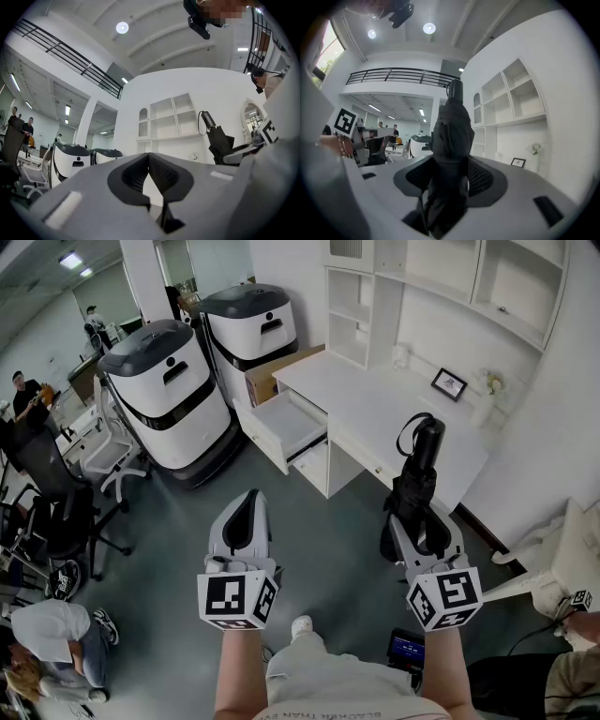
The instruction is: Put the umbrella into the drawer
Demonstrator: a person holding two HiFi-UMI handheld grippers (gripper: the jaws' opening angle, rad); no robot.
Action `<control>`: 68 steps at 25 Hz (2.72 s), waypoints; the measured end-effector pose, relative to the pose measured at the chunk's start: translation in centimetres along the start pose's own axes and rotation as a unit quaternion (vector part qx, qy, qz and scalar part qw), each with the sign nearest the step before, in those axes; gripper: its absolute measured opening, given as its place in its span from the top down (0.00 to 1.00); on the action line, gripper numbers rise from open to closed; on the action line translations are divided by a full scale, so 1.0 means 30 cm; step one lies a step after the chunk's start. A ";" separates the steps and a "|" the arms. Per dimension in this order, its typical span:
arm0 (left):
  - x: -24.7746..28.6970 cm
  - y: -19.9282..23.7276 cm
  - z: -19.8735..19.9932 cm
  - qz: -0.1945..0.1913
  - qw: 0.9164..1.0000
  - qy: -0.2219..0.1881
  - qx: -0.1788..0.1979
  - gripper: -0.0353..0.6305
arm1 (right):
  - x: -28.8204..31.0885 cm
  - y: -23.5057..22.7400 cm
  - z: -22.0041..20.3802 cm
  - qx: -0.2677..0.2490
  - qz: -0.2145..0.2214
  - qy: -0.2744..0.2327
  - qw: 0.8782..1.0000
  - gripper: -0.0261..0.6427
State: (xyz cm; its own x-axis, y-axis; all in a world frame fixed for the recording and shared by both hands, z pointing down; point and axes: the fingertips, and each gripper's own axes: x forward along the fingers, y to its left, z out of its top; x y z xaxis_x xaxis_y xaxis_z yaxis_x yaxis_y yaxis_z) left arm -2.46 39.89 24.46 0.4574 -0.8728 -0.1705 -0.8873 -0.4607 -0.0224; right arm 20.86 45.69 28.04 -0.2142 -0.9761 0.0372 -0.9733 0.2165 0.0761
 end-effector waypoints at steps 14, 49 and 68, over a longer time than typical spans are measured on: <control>0.205 0.244 -0.076 -0.015 1.000 0.012 -0.003 0.93 | 0.300 0.061 0.012 -0.007 -0.006 0.011 1.000 0.63; 0.777 0.602 -0.250 0.041 0.999 0.032 0.001 0.93 | 1.089 -0.092 -0.037 -0.001 0.056 0.029 0.998 0.63; 1.124 0.717 -0.332 0.117 0.992 0.048 0.016 0.93 | 1.564 -0.249 -0.048 0.008 0.138 0.035 0.990 0.63</control>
State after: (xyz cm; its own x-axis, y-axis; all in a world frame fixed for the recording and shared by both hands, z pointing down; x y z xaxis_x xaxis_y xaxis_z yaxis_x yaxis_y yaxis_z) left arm -5.53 -1.07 28.05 0.2408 -0.9673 -0.0793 -0.9706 -0.2395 -0.0256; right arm 18.20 -1.69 30.66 -0.4669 -0.8757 0.1234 -0.8796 0.4743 0.0377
